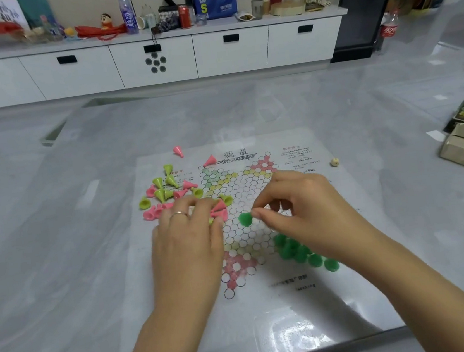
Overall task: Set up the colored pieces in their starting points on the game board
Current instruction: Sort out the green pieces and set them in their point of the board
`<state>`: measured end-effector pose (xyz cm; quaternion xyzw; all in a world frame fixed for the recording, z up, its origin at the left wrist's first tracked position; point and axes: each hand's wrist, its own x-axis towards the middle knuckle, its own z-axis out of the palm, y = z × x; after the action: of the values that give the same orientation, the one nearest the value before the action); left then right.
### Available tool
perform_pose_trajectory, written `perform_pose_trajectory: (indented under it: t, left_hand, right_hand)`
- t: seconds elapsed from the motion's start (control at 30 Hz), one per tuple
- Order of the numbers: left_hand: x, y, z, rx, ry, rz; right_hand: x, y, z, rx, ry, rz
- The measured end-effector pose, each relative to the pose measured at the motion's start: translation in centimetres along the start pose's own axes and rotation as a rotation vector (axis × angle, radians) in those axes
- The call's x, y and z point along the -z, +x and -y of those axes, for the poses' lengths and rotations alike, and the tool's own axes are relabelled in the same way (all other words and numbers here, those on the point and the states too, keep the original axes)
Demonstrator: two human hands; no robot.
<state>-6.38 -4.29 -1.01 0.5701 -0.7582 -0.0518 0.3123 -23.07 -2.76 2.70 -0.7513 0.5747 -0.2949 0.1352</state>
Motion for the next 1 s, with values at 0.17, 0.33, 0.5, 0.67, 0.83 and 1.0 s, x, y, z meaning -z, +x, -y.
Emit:
perform_pose_trajectory:
  t: [0.17, 0.33, 0.5, 0.67, 0.83, 1.0]
  left_hand:
    - [-0.8, 0.2, 2.0, 0.144, 0.211, 0.223]
    - [-1.3, 0.0, 2.8, 0.128, 0.104, 0.188]
    - [-0.7, 0.0, 3.4, 0.118, 0.038, 0.169]
    - [-0.4, 0.2, 3.5, 0.157, 0.037, 0.181]
    - [-0.1, 0.3, 3.3, 0.215, 0.013, 0.170]
    - [0.2, 0.1, 3.1, 0.218, 0.019, 0.144]
  right_hand:
    - [0.9, -0.2, -1.5, -0.117, -0.069, -0.042]
    - [1.4, -0.2, -2.3, -0.150, -0.067, -0.053]
    - [1.9, -0.3, -2.2, -0.147, -0.026, 0.028]
    - [1.3, -0.3, -1.7, -0.084, -0.106, 0.173]
    - [0.3, -0.3, -1.4, 0.005, -0.251, 0.268]
    - [0.2, -0.4, -1.1, 0.019, -0.286, 0.323]
